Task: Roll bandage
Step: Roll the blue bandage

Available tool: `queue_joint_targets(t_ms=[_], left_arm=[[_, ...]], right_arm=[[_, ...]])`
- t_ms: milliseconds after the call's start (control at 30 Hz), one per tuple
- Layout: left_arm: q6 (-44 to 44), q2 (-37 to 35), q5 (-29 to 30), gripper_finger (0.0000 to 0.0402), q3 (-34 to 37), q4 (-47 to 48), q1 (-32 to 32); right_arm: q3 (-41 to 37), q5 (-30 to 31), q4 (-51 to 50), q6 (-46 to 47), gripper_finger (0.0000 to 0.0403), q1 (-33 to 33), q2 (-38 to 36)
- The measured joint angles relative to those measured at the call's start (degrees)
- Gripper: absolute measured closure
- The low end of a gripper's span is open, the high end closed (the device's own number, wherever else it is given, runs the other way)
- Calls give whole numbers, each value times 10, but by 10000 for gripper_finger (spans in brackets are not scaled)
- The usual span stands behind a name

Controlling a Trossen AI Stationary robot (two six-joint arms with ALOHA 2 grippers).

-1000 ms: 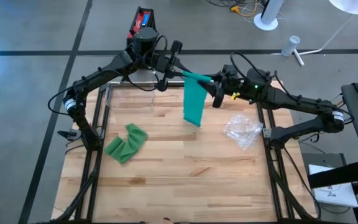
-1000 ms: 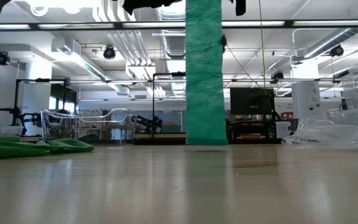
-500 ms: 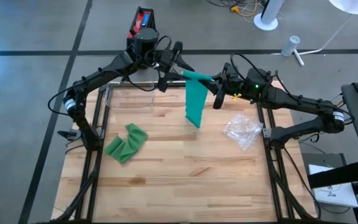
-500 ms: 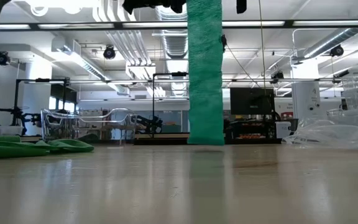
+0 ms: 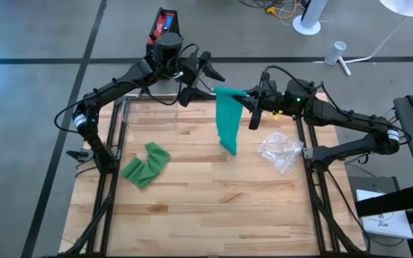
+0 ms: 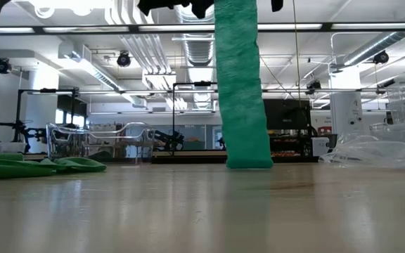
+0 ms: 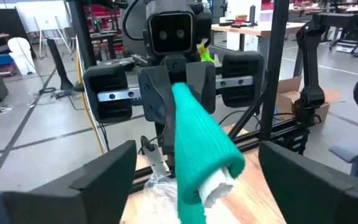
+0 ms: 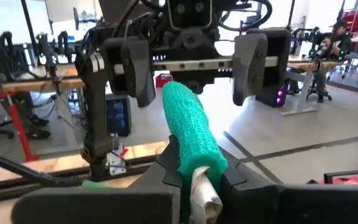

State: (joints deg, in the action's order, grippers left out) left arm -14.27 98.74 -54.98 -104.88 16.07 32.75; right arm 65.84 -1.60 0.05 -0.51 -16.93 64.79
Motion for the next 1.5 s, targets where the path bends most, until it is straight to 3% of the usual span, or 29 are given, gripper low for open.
queue_joint_targets(t_ms=[367,633,833,1500], left_arm=[[28,2,-11,24,0,-5,-17],[58,4,61,34,0,-9,-22],[95,4,63,42,4,-6,-23],[96,22,89,145,8,-26,-22]], right_arm=[[0,-4,-11,-41,378,0,0],[0,-4,-11,-54,378,0,0],[0,-4,-10,-56,381,0,0],[1,1,-12,-48,380,0,0]])
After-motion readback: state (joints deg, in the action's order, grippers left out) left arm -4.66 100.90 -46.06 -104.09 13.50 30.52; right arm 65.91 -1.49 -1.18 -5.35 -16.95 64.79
